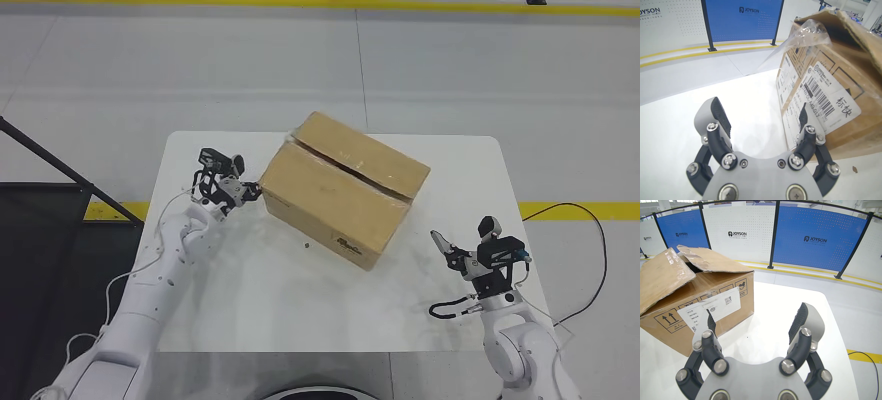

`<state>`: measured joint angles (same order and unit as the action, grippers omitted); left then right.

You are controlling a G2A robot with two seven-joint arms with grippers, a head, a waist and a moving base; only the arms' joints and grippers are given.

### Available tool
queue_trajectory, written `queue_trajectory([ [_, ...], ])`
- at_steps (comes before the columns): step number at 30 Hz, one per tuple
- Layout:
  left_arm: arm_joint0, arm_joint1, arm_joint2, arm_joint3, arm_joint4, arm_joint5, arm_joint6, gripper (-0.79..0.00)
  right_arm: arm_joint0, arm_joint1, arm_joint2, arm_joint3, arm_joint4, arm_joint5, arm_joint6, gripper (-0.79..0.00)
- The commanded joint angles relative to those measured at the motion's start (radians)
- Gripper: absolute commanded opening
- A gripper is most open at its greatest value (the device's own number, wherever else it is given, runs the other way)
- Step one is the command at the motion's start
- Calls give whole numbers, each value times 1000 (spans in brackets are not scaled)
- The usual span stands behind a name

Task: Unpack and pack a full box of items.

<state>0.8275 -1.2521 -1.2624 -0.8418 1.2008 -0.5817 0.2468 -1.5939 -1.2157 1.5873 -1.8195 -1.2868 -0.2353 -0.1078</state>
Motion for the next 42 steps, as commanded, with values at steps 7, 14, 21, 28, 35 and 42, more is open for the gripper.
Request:
queue_trajectory([
  [7,96,21,-30,-126,20,-28,-13,0,0,0,0,0,0,0,0,0],
  [14,172,38,-58,-226,48,-44,-22,0,0,0,0,0,0,0,0,0],
  [21,224,50,-78,-296,59,-58,-29,0,0,0,0,0,0,0,0,0],
  [28,248,54,-76,-339,54,-76,-40,0,-12,-5,3,-3,37,53,-34,0],
  [35,271,60,-65,-378,81,-101,-44,0,-40,-10,21,1,85,91,-97,0],
  [42,292,65,-55,-406,110,-113,-42,0,-45,-11,29,6,97,85,-110,0],
])
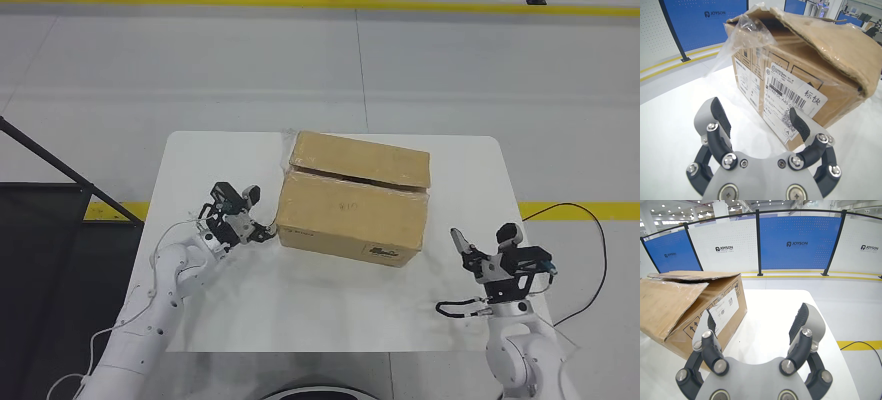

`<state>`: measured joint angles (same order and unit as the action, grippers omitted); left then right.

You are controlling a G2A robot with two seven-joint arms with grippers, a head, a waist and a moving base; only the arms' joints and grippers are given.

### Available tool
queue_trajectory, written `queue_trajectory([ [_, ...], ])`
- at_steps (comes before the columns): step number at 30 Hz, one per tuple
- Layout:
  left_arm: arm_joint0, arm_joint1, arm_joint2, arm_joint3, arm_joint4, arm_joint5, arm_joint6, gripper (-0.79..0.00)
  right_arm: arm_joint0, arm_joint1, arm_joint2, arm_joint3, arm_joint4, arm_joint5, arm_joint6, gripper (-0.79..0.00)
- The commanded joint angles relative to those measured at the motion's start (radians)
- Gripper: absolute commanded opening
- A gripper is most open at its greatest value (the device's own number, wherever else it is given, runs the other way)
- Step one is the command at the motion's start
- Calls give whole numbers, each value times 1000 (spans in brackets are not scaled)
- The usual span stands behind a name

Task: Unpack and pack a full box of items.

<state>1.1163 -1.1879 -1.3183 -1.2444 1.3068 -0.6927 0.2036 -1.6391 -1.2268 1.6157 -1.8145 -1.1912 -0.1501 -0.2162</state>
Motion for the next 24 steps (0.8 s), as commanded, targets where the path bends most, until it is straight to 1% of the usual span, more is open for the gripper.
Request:
queue_trajectory([
  [1,6,2,1,-6,5,-1,2,0,0,0,2,1,1,-2,-2,0],
  [6,14,2,4,-14,-5,9,10,0,0,-1,6,5,6,-8,-5,0],
  [9,10,1,4,-10,-12,48,3,0,1,-1,10,17,11,-16,-9,0],
  [13,-4,-7,-2,7,-34,194,-9,0,11,-1,11,33,17,-25,-9,0],
  [17,-56,-20,10,52,-14,377,6,0,13,-1,14,35,18,-29,-6,0],
  [21,-139,-41,52,125,-6,487,42,0,9,-2,20,26,17,-27,-5,0],
  [24,-205,-59,97,191,2,527,68,0,-5,-2,29,23,22,-18,-12,0],
])
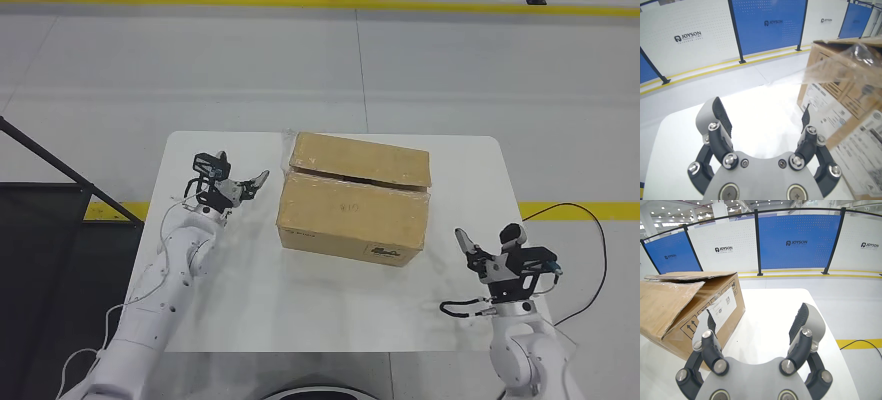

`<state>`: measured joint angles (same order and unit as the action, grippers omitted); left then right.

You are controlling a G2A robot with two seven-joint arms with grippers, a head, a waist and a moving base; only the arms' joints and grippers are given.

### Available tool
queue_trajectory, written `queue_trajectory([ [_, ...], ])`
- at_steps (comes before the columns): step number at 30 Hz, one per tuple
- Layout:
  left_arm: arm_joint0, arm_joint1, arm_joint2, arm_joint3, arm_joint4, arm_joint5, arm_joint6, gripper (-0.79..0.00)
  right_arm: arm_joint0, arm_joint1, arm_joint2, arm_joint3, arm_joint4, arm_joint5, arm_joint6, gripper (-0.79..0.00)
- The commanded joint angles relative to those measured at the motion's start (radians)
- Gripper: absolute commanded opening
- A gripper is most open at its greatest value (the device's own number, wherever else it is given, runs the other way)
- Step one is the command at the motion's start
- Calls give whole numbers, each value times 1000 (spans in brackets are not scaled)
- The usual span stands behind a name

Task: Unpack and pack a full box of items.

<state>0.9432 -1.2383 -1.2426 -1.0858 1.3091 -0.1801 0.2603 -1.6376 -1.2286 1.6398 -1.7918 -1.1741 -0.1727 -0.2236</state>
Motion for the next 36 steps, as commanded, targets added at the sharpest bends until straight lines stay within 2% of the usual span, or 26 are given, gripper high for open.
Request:
queue_trajectory([
  [1,-55,-15,38,57,0,22,16,0,-12,-1,10,2,11,7,-10,0],
  [8,-185,-59,158,220,42,23,29,0,-54,-3,43,20,52,15,-45,0],
  [17,-254,-95,214,337,49,49,88,0,-64,-5,56,38,69,10,-56,0],
  [22,-265,-113,231,371,51,109,165,0,-49,-6,54,35,63,6,-37,0],
  [27,-259,-121,211,399,13,157,265,0,-32,-5,48,33,50,-3,-19,0],
  [36,-200,-107,124,381,-41,225,423,0,5,-5,34,23,24,-21,10,0],
])
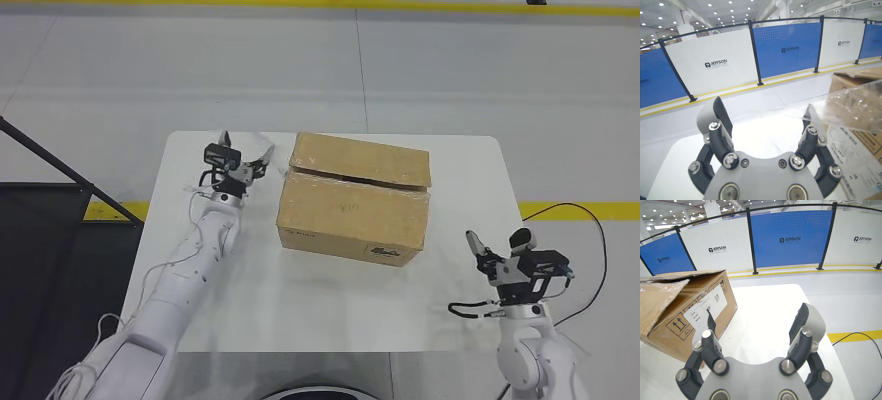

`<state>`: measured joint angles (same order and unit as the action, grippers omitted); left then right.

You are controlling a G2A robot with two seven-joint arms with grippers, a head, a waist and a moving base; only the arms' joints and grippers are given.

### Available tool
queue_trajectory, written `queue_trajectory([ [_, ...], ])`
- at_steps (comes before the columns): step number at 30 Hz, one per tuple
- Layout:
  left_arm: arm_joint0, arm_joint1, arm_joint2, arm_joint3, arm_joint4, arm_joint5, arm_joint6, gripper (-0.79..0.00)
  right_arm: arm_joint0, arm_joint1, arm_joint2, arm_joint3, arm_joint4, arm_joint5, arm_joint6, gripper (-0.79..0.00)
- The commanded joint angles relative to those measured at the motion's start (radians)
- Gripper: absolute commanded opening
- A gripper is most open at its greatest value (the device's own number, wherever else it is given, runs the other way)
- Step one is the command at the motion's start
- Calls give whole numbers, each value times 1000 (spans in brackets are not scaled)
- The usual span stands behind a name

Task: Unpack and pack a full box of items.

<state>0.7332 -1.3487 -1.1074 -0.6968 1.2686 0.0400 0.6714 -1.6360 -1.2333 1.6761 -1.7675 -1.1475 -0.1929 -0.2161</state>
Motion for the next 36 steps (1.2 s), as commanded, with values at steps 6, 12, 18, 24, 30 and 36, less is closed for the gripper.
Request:
queue_trajectory([
  [6,83,31,-83,-82,14,30,39,0,21,0,-10,-7,-18,-7,15,0],
  [12,186,56,-152,-190,33,45,19,0,23,1,-3,-20,-29,-10,20,0],
  [18,305,75,-196,-310,92,81,-17,0,24,2,0,-29,-39,-18,25,0],
  [24,419,95,-246,-429,171,97,-68,0,26,2,-2,-31,-47,-24,23,0],
  [30,505,110,-273,-518,276,92,-135,0,27,3,-4,-30,-51,-30,24,0],
  [36,549,118,-277,-555,359,78,-203,0,24,3,1,-28,-51,-37,19,0],
])
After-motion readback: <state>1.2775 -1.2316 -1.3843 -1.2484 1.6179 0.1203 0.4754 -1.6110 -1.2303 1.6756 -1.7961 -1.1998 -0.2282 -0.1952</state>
